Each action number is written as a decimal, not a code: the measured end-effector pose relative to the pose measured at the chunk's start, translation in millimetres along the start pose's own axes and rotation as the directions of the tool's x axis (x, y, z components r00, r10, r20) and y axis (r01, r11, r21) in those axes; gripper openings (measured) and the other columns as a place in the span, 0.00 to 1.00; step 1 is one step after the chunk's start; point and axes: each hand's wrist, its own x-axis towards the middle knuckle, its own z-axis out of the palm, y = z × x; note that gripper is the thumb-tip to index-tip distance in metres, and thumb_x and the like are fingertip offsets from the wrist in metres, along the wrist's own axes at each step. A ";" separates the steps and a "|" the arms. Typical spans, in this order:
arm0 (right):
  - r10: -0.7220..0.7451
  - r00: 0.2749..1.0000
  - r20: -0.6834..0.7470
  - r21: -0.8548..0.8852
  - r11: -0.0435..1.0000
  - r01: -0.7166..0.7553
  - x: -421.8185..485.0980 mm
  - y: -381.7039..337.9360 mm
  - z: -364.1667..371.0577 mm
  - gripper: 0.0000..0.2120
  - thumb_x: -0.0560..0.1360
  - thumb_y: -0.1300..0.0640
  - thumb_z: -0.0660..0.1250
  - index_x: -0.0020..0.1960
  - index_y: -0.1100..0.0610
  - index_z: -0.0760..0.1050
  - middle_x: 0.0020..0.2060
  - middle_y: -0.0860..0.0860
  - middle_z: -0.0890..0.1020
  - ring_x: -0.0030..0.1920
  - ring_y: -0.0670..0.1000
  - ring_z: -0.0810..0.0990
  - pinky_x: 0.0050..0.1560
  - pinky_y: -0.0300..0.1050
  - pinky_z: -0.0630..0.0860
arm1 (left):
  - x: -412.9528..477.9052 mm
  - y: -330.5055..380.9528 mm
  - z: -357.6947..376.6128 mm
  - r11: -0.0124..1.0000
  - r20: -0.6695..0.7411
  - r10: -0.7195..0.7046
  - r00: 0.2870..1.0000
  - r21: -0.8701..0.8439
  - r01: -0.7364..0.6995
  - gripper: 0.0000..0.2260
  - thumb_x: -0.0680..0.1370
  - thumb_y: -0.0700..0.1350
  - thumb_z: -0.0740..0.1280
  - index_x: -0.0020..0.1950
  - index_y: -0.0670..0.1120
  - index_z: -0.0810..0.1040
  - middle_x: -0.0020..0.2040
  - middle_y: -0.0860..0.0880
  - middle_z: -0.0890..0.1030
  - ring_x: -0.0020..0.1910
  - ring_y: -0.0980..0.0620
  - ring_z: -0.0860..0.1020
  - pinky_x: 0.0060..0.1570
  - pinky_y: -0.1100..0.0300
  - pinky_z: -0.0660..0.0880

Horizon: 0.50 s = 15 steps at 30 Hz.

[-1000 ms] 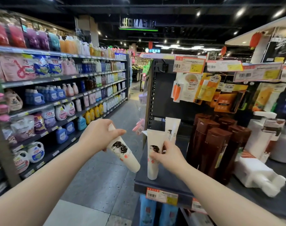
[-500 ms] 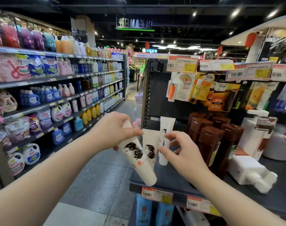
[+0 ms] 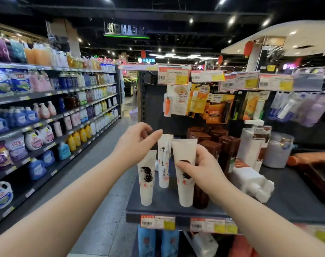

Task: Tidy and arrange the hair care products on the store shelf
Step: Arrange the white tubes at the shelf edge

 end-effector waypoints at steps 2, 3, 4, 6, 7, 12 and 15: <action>0.044 0.999 -0.015 0.025 0.999 -0.043 5.1 9.4 7.6 0.18 0.74 0.58 0.68 0.62 0.48 0.69 0.56 0.46 0.78 0.56 0.47 0.76 0.54 0.45 0.75 | -6.2 -20.3 6.0 0.982 0.033 -0.130 0.991 -0.131 0.133 0.26 0.71 0.57 0.68 0.66 0.48 0.68 0.58 0.49 0.73 0.56 0.50 0.73 0.54 0.56 0.72; 0.063 0.998 -0.025 0.029 0.998 -0.062 8.2 13.5 12.1 0.19 0.74 0.57 0.67 0.64 0.50 0.68 0.57 0.46 0.77 0.56 0.47 0.76 0.53 0.43 0.74 | -11.2 -28.5 9.8 0.960 0.066 -0.189 0.980 -0.199 0.198 0.31 0.70 0.55 0.71 0.68 0.48 0.65 0.62 0.48 0.71 0.59 0.50 0.71 0.58 0.54 0.71; 0.082 0.996 -0.031 0.034 0.996 -0.081 11.4 17.3 16.8 0.19 0.75 0.57 0.66 0.65 0.51 0.67 0.57 0.46 0.77 0.56 0.46 0.75 0.53 0.42 0.73 | -16.8 -36.5 14.4 0.935 0.100 -0.234 0.967 -0.249 0.252 0.34 0.68 0.53 0.73 0.70 0.49 0.62 0.64 0.49 0.69 0.62 0.49 0.70 0.60 0.53 0.70; 0.109 0.994 -0.030 0.054 0.993 -0.107 16.5 24.1 25.5 0.19 0.76 0.57 0.65 0.65 0.52 0.66 0.55 0.45 0.75 0.55 0.45 0.74 0.54 0.42 0.72 | -27.0 -52.5 25.9 0.901 0.171 -0.291 0.941 -0.281 0.330 0.39 0.67 0.48 0.75 0.71 0.50 0.58 0.63 0.50 0.69 0.64 0.48 0.69 0.63 0.50 0.69; 0.117 0.993 -0.022 0.055 0.992 -0.115 18.4 27.1 29.1 0.19 0.76 0.58 0.65 0.65 0.52 0.66 0.55 0.44 0.74 0.55 0.45 0.73 0.55 0.42 0.72 | -31.6 -60.2 32.2 0.889 0.208 -0.316 0.926 -0.277 0.366 0.40 0.66 0.46 0.76 0.72 0.50 0.57 0.62 0.51 0.69 0.64 0.48 0.69 0.63 0.50 0.68; 0.165 0.985 0.054 -0.011 0.986 -0.164 26.3 44.5 39.7 0.20 0.75 0.58 0.66 0.66 0.51 0.67 0.58 0.47 0.77 0.57 0.47 0.75 0.55 0.44 0.73 | -45.3 -90.1 61.6 0.871 0.356 -0.351 0.866 -0.214 0.441 0.28 0.68 0.40 0.74 0.65 0.48 0.67 0.60 0.49 0.77 0.55 0.52 0.75 0.55 0.57 0.73; 0.168 0.982 0.082 -0.034 0.986 -0.165 29.5 50.2 38.4 0.22 0.73 0.59 0.69 0.65 0.50 0.68 0.57 0.46 0.77 0.58 0.47 0.75 0.57 0.46 0.75 | -48.1 -98.8 72.3 0.888 0.318 -0.353 0.880 -0.183 0.422 0.21 0.70 0.40 0.72 0.60 0.49 0.71 0.57 0.50 0.79 0.54 0.53 0.76 0.55 0.58 0.73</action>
